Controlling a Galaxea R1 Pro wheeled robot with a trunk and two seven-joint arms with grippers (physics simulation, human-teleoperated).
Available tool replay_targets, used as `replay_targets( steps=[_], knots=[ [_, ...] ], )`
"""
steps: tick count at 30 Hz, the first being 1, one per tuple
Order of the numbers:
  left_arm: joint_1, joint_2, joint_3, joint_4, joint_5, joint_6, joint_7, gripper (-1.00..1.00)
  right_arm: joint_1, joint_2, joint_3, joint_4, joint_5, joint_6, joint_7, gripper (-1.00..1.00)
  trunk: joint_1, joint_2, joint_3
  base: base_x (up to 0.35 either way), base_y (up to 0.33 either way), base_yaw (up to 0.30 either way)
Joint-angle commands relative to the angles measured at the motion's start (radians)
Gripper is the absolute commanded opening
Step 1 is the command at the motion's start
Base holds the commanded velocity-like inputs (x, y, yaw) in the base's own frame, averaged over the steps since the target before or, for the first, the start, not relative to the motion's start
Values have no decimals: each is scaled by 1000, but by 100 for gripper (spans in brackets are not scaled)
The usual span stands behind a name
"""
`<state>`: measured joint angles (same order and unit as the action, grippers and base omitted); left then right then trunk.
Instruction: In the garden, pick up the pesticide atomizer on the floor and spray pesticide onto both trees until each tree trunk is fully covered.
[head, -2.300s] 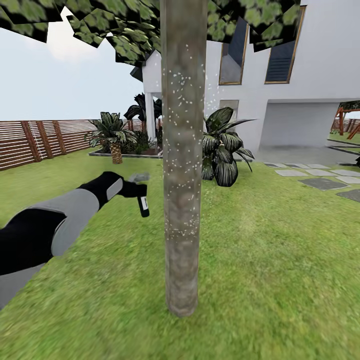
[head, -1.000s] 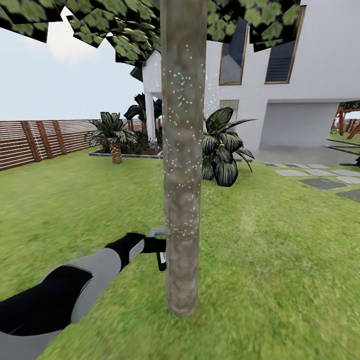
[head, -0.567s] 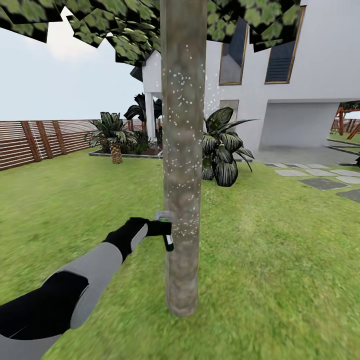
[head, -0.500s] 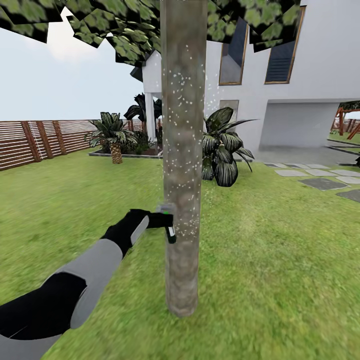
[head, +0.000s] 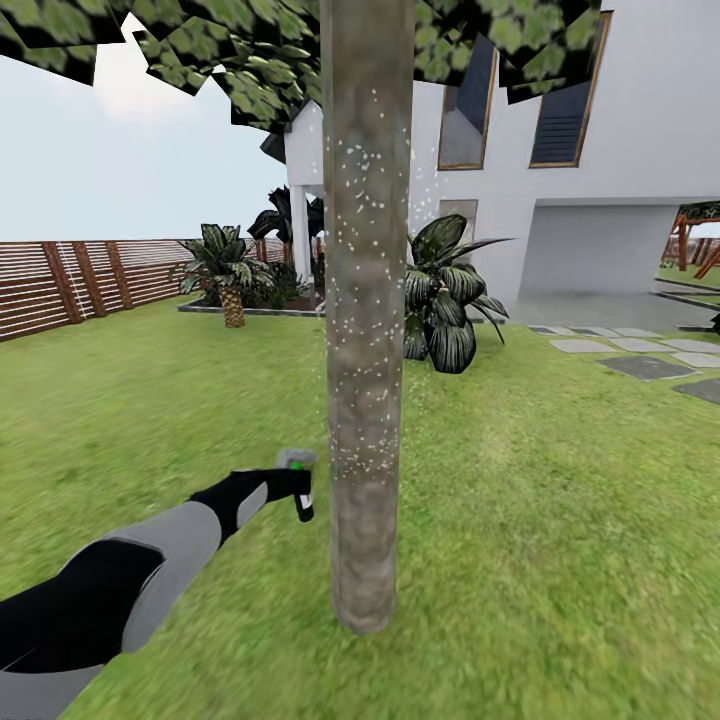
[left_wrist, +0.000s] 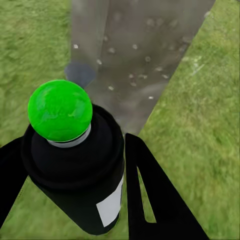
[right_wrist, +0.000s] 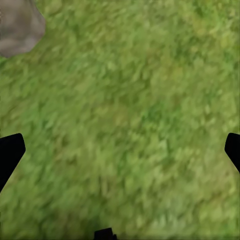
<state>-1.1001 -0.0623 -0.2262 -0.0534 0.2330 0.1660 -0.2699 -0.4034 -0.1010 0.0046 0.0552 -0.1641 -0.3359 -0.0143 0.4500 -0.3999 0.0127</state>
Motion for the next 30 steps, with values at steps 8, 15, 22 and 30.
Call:
replay_targets(
  steps=[8, 15, 22, 30],
  knots=[
    [150, 6, 1, 21, 0, -159, -6, -100, 0, 1, -1, 0, -1, 0, 4, 100, 0, 0, 0, 0, 6, 0],
    [173, 5, -1, 21, -3, -163, -5, -100, 0, 6, 0, 0, -2, 1, 4, 100, 0, 0, 0, 32, 288, 0],
    [174, 7, -1, 21, -2, -163, -5, -100, 1, 7, 0, 0, -1, 1, 4, 100, 0, 0, 0, 59, 349, -81],
    [174, 7, -1, 21, -1, -158, -5, -100, 2, 7, 0, 0, -2, 1, 4, 100, 0, 0, 0, 2, 350, -286]
  ],
)
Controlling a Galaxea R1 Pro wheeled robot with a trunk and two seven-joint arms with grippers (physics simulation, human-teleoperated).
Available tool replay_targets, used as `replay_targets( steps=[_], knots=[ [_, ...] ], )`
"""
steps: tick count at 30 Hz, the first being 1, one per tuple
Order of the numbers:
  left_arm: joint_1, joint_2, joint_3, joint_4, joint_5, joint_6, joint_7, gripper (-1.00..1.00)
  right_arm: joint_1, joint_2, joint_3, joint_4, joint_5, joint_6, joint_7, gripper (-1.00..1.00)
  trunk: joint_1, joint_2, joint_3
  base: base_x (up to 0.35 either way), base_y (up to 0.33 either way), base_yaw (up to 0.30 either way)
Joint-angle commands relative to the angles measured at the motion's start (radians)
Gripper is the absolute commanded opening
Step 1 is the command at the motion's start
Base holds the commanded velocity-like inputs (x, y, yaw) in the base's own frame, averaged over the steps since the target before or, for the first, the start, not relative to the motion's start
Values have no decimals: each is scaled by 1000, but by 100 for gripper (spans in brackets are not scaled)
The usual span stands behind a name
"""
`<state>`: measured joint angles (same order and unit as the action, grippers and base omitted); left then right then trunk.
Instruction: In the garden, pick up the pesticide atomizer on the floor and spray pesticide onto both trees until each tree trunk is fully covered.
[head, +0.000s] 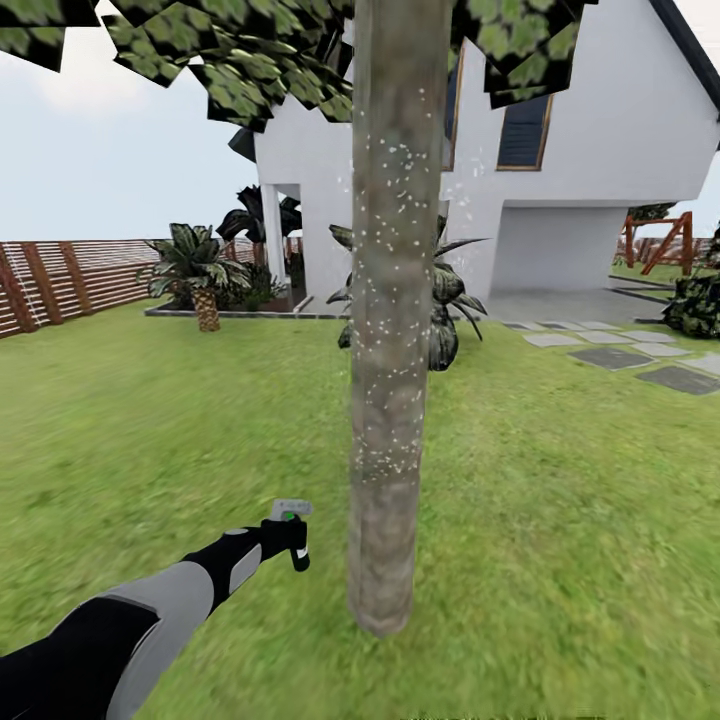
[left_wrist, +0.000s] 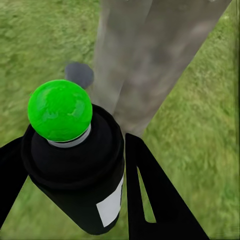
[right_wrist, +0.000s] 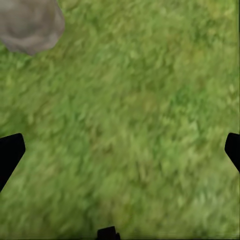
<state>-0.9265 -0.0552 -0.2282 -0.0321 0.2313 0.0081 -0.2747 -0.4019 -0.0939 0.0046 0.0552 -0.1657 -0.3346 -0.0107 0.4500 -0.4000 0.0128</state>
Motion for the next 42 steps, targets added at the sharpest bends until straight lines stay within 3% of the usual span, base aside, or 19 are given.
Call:
replay_targets(
  steps=[1, 42],
  knots=[
    [0, 0, 0, 0, 0, 0, 0, -100, 0, 0, 0, 0, 0, 0, 0, 100, 0, 0, 0, 0, 350, -295],
    [0, -1, 0, 0, -1, 3, 0, -100, 6, 0, 0, 0, 0, 0, 0, 100, 0, 0, 0, 0, 350, -295]
  ],
)
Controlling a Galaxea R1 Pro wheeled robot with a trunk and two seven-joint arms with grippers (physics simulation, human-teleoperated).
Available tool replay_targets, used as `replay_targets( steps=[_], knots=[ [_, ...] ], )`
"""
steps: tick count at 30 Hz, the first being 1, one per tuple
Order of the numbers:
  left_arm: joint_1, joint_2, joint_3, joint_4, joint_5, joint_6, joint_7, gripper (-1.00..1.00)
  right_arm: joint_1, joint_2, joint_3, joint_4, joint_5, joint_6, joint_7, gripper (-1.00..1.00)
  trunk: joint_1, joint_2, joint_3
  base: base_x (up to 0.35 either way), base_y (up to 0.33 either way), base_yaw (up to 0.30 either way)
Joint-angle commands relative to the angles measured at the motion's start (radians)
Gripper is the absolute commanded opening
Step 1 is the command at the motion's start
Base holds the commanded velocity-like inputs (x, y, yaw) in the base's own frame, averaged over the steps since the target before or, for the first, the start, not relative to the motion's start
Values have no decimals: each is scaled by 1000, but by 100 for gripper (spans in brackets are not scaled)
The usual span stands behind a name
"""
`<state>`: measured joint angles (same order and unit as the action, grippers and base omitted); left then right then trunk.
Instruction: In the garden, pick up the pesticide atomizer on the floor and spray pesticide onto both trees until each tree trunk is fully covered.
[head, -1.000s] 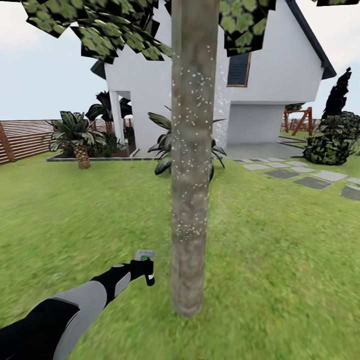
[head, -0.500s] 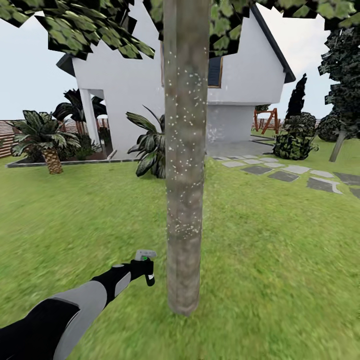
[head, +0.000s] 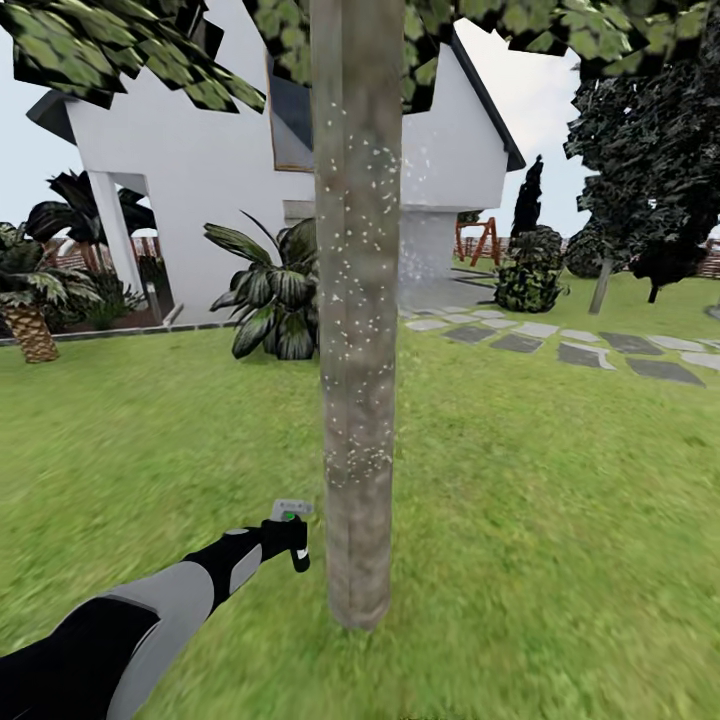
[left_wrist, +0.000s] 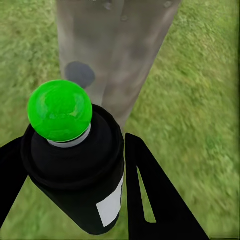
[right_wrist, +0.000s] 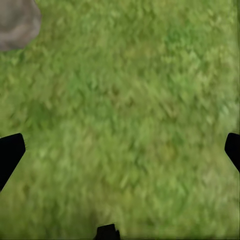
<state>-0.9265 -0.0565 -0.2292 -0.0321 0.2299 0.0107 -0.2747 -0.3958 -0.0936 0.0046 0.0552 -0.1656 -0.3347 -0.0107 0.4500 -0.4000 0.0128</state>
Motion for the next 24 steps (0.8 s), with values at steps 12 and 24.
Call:
replay_targets(
  steps=[12, 24],
  knots=[
    [0, 0, 1, 0, 0, 0, 0, -100, 0, 0, 0, 0, 0, -1, 0, 100, 0, 0, 0, 0, 350, -295],
    [0, 0, 1, 0, 0, 0, 0, -100, 1, 0, 0, 0, 0, 0, 0, 100, 0, 0, 0, 0, 350, -295]
  ],
)
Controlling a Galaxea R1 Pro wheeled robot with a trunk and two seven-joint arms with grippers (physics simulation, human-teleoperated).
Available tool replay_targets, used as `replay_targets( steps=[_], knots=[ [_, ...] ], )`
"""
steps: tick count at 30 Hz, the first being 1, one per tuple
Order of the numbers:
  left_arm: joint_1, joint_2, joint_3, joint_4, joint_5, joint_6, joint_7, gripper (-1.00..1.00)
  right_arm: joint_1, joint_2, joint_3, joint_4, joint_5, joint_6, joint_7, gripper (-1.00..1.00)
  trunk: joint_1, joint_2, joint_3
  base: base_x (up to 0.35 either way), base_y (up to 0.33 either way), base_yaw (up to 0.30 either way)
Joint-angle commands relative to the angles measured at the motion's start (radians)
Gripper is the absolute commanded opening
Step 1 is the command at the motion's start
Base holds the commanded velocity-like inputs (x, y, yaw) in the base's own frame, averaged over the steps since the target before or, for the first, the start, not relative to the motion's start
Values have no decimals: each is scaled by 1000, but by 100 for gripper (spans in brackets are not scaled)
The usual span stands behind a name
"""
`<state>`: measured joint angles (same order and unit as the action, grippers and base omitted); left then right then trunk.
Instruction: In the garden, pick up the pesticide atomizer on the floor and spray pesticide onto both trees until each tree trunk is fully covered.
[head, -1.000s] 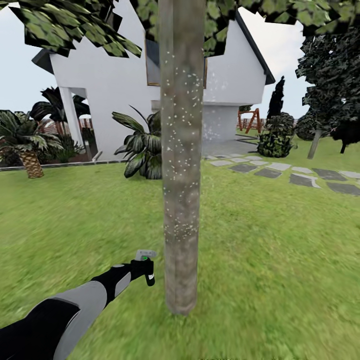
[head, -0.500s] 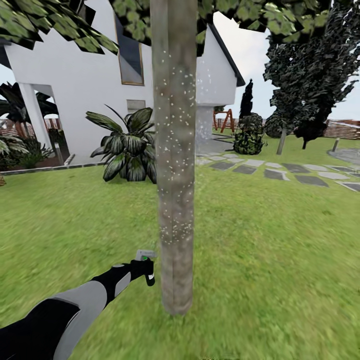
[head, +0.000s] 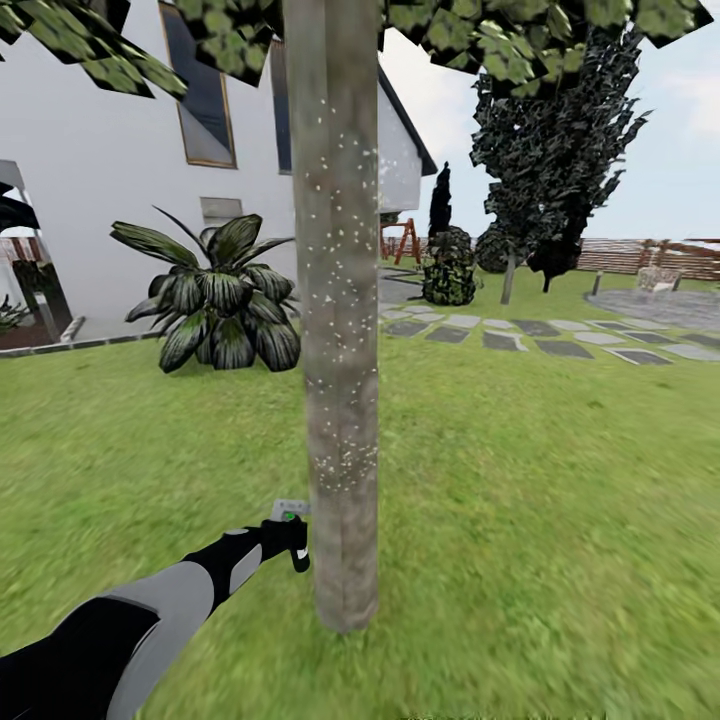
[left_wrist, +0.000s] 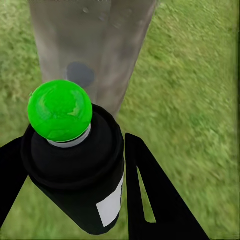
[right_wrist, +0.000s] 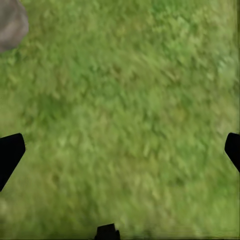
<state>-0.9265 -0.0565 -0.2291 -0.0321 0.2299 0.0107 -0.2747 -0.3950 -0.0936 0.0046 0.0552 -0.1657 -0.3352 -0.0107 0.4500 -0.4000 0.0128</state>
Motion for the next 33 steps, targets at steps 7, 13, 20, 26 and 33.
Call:
replay_targets(
  steps=[7, 13, 20, 26, 33],
  knots=[
    [0, 0, 1, 0, 0, 0, 0, -100, 1, 0, 0, 0, 0, 0, 0, 100, 0, 0, 0, 0, 350, -272],
    [0, 0, 1, 0, 0, 0, -1, -100, 1, 0, 0, 0, 1, 1, 0, 100, 0, 0, -4, 0, 350, -227],
    [0, 0, 1, 0, 0, 0, -1, -100, 1, 0, 0, 0, 2, 1, 0, 100, 0, 0, -13, 0, 350, -182],
    [0, 0, 1, 0, 0, 0, -1, -100, 1, 0, 0, 0, 2, 1, 0, 100, 0, 0, -22, 0, 350, -180],
    [0, 0, 1, 0, 0, 0, -1, -100, 1, 0, 0, 0, 2, 1, 1, 100, 0, 0, -31, 0, 350, -181]
  ],
)
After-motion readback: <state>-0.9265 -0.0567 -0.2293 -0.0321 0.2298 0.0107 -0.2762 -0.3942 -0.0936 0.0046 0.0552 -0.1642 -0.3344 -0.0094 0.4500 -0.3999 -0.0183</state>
